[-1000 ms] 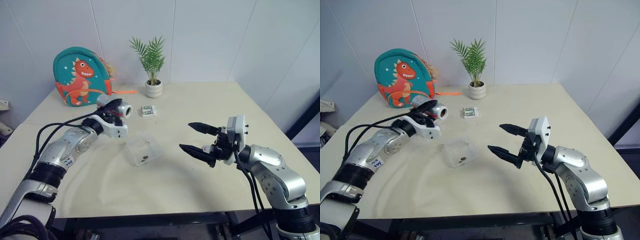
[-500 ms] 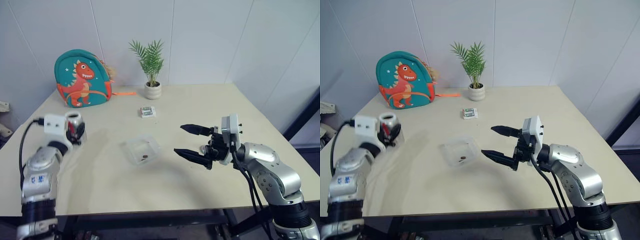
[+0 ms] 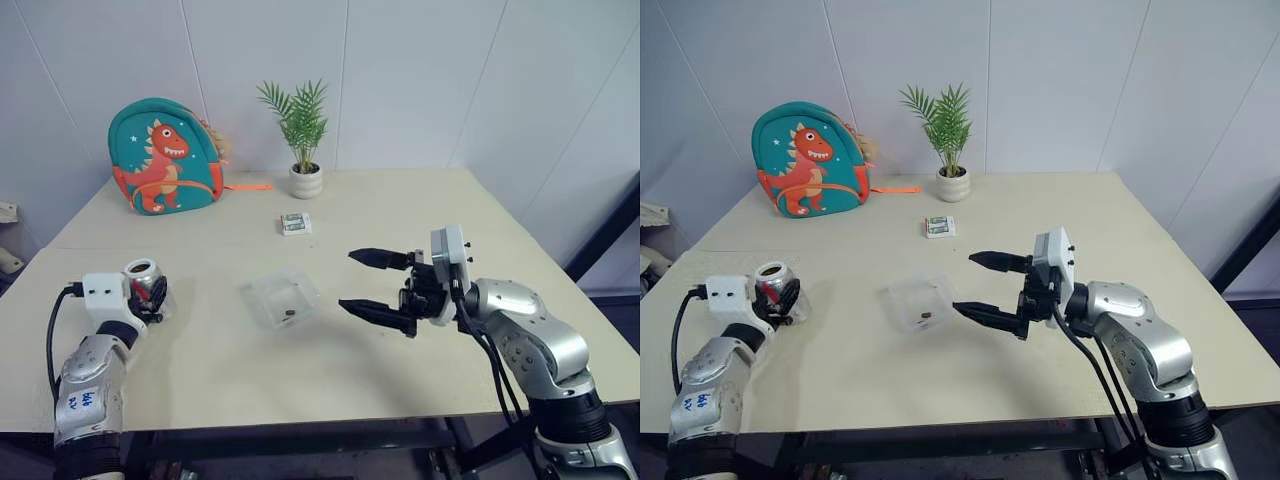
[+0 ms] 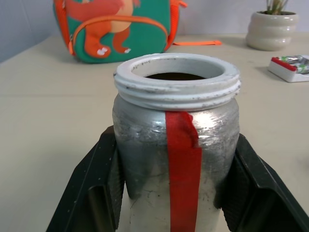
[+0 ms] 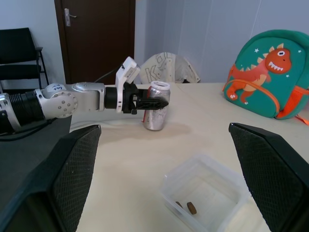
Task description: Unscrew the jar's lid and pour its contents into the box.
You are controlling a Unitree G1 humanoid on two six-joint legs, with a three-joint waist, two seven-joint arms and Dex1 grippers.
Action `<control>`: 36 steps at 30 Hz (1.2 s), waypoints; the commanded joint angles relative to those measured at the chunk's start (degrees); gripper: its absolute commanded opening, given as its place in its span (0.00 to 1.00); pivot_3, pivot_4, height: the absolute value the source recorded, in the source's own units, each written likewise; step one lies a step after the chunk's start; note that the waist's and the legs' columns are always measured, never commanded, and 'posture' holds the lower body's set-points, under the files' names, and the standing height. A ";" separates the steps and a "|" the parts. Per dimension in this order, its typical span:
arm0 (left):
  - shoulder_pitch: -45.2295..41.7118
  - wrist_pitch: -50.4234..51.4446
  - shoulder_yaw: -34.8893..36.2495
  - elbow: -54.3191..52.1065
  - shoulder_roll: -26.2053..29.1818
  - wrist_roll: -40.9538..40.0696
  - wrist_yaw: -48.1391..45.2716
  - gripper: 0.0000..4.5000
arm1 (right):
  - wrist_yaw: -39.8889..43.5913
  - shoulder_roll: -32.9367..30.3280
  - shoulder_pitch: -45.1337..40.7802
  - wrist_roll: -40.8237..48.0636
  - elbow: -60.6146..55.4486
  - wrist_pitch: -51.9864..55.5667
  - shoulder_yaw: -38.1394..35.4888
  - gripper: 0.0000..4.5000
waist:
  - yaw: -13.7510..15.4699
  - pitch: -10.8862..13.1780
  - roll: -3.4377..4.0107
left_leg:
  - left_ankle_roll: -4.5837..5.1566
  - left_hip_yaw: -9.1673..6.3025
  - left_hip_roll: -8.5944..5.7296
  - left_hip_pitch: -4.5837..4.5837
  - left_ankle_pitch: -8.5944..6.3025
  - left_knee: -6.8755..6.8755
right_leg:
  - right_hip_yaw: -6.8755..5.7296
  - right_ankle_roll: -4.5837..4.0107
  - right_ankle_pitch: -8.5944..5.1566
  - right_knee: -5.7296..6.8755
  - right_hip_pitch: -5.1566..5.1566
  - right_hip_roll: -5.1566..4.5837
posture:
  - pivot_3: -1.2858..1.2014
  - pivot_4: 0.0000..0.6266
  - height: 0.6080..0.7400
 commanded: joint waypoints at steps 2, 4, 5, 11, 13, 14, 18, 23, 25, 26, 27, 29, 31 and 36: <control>1.26 -2.22 2.19 0.32 0.14 -2.06 0.09 0.49 | 0.85 0.51 -1.20 0.31 -0.53 -0.76 0.17 1.00 | 0.06 -0.01 -0.01 | 0.00 0.00 0.00 0.00 0.00 0.00 | 0.00 0.00 0.00 -0.01 0.00 0.00 | 0.52 0.24 1.00; 1.69 -2.23 2.12 0.32 0.10 -2.53 -0.33 0.49 | 1.13 0.62 -1.28 0.07 -0.24 -0.91 0.35 1.00 | 0.05 -0.01 -0.01 | 0.00 0.00 0.00 0.00 0.00 0.01 | 0.00 0.00 0.00 -0.01 0.00 -0.01 | 0.52 0.24 1.00; 1.91 -2.42 1.98 0.31 0.14 -2.58 -0.48 0.49 | 1.31 0.67 -1.34 -0.05 -0.03 -1.00 0.44 1.00 | 0.04 -0.01 -0.01 | 0.00 0.01 0.00 0.00 0.00 0.01 | 0.00 -0.01 0.00 -0.01 0.00 0.00 | 0.52 0.24 1.00; 4.12 -3.51 1.17 -2.50 0.11 -3.06 -1.58 0.81 | 2.15 1.00 -1.75 -0.43 1.03 -1.51 0.88 1.00 | 0.02 0.00 -0.01 | 0.00 0.02 0.00 0.00 0.00 -0.01 | 0.01 -0.03 0.01 -0.04 0.00 0.00 | 0.52 0.24 1.00; 4.95 -2.98 1.19 -3.32 -0.09 -3.18 -0.92 0.96 | 2.34 1.11 -1.79 -0.46 1.23 -1.62 0.91 1.00 | 0.08 0.00 -0.01 | 0.00 0.02 0.00 0.00 0.00 -0.01 | 0.00 -0.03 0.01 -0.05 0.00 -0.01 | 0.52 0.24 1.00; 5.59 -2.78 1.27 -3.80 -0.08 -2.89 -0.33 1.00 | 2.40 1.17 -1.80 -0.51 1.30 -1.69 0.92 1.00 | 0.09 -0.01 -0.01 | 0.00 0.01 0.01 -0.01 0.00 -0.01 | 0.00 -0.03 0.01 -0.06 0.00 -0.01 | 0.52 0.24 1.00; 8.78 -0.62 1.36 -8.20 0.29 -3.02 0.44 1.00 | 2.42 1.39 -1.69 -0.51 1.39 -1.92 0.94 1.00 | -0.05 -0.01 -0.01 | 0.00 0.03 0.01 -0.01 -0.01 -0.04 | 0.02 -0.04 0.01 -0.09 0.00 -0.01 | 0.52 0.24 1.00; 15.08 3.38 3.56 -15.98 1.71 -4.68 -0.46 1.00 | 2.23 1.40 -0.92 -0.40 1.04 -2.05 0.70 1.00 | -0.10 -0.01 -0.01 | -0.02 0.03 0.04 -0.01 -0.02 -0.09 | 0.01 -0.09 -0.02 -0.15 -0.02 -0.01 | 0.52 0.24 1.00; 17.81 4.38 4.36 -17.96 2.65 -4.73 -1.32 1.00 | 2.22 1.36 -0.78 -0.26 1.09 -1.98 0.50 1.00 | -0.17 -0.01 -0.01 | -0.02 0.04 0.05 -0.01 -0.03 -0.13 | 0.02 -0.19 -0.07 -0.20 -0.02 -0.01 | 0.52 0.24 1.00; 19.63 4.38 4.50 -19.29 3.50 -4.57 -2.46 1.00 | 2.34 1.26 -0.73 -0.12 1.21 -1.93 0.34 1.00 | -0.16 -0.01 -0.01 | -0.02 0.04 0.05 -0.01 -0.03 -0.15 | 0.02 -0.26 -0.11 -0.22 -0.02 -0.01 | 0.52 0.24 1.00; 21.32 4.41 4.65 -20.46 4.42 -4.30 -3.45 1.00 | 2.50 1.13 -0.70 -0.03 1.36 -1.91 0.18 1.00 | -0.16 0.00 -0.01 | -0.02 0.04 0.06 0.00 -0.03 -0.17 | 0.02 -0.33 -0.15 -0.23 -0.02 -0.01 | 0.52 0.24 1.00; 25.85 3.88 5.29 -23.62 7.06 -4.29 -7.40 1.00 | 2.90 0.76 -0.63 0.20 1.58 -1.72 -0.09 1.00 | -0.25 -0.01 -0.02 | -0.02 0.06 0.07 -0.01 -0.03 -0.22 | 0.02 -0.52 -0.24 -0.30 -0.04 -0.02 | 0.52 0.24 1.00; 29.15 3.44 5.66 -26.70 9.34 -5.18 -11.16 1.00 | 3.43 0.29 -0.61 0.31 1.85 -1.58 -0.30 1.00 | -0.17 -0.01 -0.02 | -0.02 0.10 0.07 -0.02 -0.04 -0.31 | 0.03 -1.06 -0.52 -0.39 -0.06 -0.07 | 0.52 0.24 1.00; 29.62 7.03 4.37 -36.04 16.36 -10.61 -20.08 1.00 | 5.56 -2.65 -0.05 -0.47 3.08 -1.68 -1.02 1.00 | 0.18 -0.02 -0.04 | 0.00 0.10 0.06 -0.07 -0.04 -0.41 | 0.00 -1.13 -0.53 -0.60 -0.06 -0.17 | 0.52 0.24 1.00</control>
